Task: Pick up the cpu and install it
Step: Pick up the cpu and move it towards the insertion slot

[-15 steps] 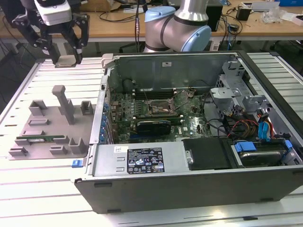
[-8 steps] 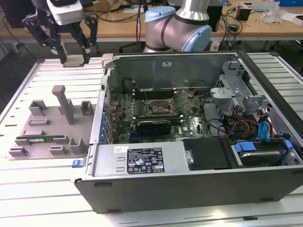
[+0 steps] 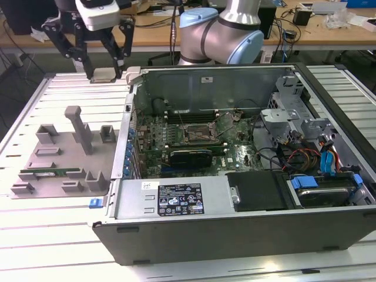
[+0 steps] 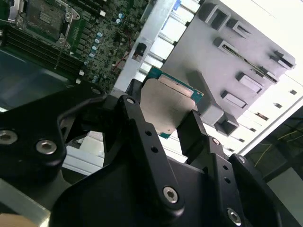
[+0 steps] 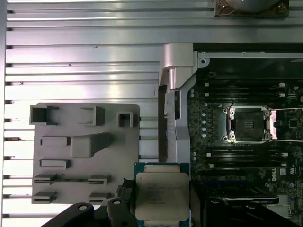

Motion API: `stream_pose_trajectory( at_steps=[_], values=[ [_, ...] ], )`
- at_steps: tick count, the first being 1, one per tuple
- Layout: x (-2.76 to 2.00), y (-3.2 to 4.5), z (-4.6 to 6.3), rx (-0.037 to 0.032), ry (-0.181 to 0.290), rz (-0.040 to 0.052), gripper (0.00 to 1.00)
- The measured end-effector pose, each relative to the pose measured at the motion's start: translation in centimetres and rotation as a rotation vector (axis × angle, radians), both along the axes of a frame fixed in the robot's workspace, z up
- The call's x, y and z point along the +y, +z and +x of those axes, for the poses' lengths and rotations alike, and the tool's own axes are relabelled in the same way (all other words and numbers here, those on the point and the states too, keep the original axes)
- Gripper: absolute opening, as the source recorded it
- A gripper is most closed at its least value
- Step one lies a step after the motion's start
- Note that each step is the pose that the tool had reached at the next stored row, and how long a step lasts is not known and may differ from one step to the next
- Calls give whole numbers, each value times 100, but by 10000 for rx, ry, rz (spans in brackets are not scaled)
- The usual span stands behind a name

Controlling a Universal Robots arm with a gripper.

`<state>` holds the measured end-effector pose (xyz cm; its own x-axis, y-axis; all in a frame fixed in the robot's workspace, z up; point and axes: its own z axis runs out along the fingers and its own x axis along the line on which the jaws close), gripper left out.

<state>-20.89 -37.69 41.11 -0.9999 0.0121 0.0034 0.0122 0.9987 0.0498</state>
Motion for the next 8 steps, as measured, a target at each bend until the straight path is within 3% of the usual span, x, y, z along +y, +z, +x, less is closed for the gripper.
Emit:
stream_pose_trajectory(
  at_steps=[8],
  values=[
    [0,0,224,0,1,0,55]
  ],
)
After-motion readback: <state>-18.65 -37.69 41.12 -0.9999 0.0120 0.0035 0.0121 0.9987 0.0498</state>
